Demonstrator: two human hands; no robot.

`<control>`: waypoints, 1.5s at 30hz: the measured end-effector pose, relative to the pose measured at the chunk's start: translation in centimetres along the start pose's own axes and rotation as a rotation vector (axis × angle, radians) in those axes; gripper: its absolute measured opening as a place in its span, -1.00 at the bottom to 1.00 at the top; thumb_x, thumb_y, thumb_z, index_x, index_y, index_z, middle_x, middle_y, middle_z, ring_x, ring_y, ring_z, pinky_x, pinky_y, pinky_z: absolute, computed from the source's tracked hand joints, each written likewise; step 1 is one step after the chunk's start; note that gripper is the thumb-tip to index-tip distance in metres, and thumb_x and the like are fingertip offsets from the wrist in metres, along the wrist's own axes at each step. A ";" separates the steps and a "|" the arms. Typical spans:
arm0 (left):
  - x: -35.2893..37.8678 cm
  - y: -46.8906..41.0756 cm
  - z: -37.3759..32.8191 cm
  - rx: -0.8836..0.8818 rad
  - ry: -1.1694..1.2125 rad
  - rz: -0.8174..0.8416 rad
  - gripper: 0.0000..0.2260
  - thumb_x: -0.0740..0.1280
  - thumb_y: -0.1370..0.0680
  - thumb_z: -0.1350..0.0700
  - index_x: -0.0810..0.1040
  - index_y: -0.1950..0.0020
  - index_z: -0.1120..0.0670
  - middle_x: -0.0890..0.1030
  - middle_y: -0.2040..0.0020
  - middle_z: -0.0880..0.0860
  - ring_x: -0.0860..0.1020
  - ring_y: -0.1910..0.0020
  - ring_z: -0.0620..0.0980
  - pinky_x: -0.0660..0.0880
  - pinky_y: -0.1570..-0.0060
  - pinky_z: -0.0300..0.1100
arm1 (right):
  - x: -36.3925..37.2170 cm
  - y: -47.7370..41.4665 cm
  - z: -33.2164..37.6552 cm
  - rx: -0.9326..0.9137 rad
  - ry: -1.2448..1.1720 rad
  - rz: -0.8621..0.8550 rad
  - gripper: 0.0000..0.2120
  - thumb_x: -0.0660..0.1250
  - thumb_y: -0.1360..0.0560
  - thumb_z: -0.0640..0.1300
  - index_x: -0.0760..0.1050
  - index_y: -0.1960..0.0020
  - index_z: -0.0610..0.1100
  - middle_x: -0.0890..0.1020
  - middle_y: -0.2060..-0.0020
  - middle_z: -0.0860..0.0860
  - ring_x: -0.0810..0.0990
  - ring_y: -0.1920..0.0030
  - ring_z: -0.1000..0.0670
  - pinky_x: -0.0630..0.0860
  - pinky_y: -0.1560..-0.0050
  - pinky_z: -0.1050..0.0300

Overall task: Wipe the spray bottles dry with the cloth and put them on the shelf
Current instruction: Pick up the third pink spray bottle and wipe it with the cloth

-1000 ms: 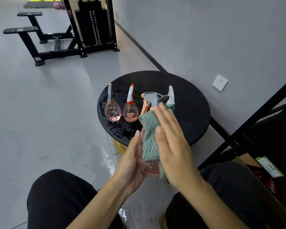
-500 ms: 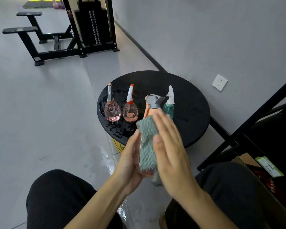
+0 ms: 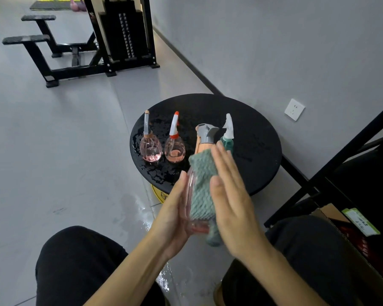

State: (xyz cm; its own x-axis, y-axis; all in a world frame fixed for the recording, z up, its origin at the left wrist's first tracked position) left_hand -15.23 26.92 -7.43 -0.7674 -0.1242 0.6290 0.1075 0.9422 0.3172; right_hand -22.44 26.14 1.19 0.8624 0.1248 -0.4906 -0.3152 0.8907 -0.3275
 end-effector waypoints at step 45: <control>-3.1 -9.8 -1.3 0.113 -0.213 -0.041 -0.22 0.51 -0.23 -0.31 0.49 -0.29 0.11 0.67 -0.07 0.12 0.66 -0.01 0.06 0.60 0.07 -0.07 | 2.9 -1.8 -8.6 0.138 -0.041 0.149 -0.37 0.12 -0.64 -0.03 -0.20 -0.54 0.16 -0.09 -0.54 0.30 -0.08 -0.51 0.30 0.00 -0.41 0.48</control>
State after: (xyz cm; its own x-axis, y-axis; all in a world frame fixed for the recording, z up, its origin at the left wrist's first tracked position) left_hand -13.08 17.65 -11.60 -0.8870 -0.1063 0.4494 0.0108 0.9681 0.2504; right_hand -22.73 21.14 -6.61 0.8266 0.2754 -0.4907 -0.3859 0.9121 -0.1382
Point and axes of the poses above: each hand's wrist, its own y-axis away from the middle knuckle, its own x-axis out of the palm, z = x × y, the point moved 10 cm from there along -y, towards the middle knuckle
